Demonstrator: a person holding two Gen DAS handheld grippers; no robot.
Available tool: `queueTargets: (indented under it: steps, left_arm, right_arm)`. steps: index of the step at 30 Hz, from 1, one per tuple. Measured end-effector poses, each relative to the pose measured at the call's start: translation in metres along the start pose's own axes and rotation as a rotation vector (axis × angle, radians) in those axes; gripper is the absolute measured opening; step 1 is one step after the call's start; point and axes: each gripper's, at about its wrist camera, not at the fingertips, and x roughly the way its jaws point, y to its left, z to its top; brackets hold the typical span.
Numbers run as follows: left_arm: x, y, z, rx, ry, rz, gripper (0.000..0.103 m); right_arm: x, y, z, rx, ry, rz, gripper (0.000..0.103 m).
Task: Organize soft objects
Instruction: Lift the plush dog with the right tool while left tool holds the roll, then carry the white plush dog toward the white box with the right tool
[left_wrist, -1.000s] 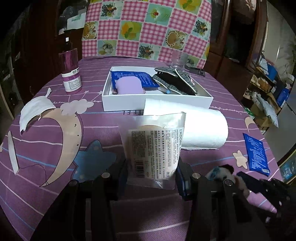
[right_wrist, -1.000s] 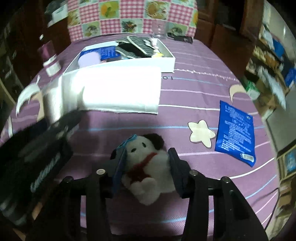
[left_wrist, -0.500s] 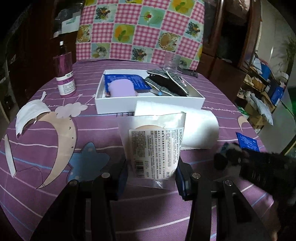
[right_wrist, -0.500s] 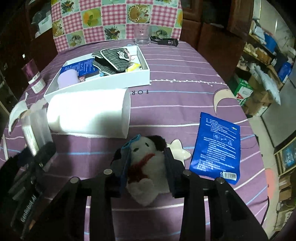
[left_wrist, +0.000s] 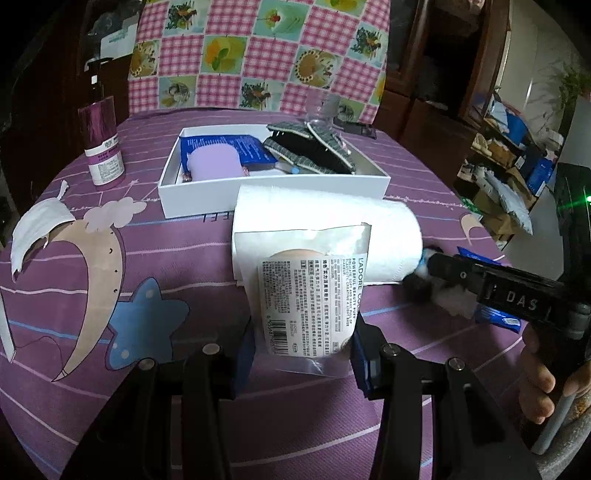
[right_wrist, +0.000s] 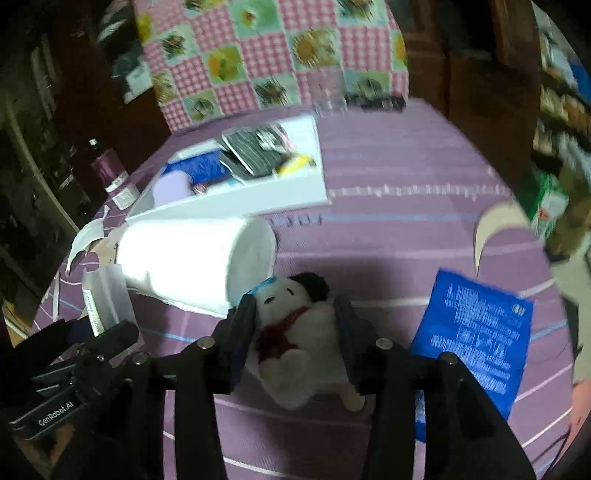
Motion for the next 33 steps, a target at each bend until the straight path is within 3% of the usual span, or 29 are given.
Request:
queueTargets:
  steps: [3, 6, 11, 18, 27, 33]
  left_arm:
    - [0.0, 0.0, 0.0, 0.001, -0.006, 0.006, 0.044]
    - [-0.001, 0.001, -0.001, 0.0, -0.015, 0.001, 0.044]
    - [0.0, -0.001, -0.001, 0.012, -0.015, 0.016, 0.044]
    - [0.003, 0.003, -0.002, -0.006, -0.016, 0.054, 0.044]
    - [0.004, 0.002, -0.002, -0.003, -0.014, 0.067, 0.044]
    - [0.004, 0.003, -0.002, -0.01, -0.02, 0.078, 0.044]
  right_arm:
    - [0.005, -0.006, -0.002, 0.04, 0.025, 0.032, 0.063]
    - [0.01, -0.003, -0.007, 0.04, 0.066, 0.059, 0.069]
    - [0.014, 0.011, -0.013, -0.069, 0.05, 0.015, 0.081]
    - [0.023, 0.031, -0.02, -0.246, 0.064, -0.094, 0.089]
    - [0.026, 0.021, -0.018, -0.215, 0.08, -0.161, 0.103]
    - [0.027, 0.019, -0.018, -0.211, 0.081, -0.167, 0.103]
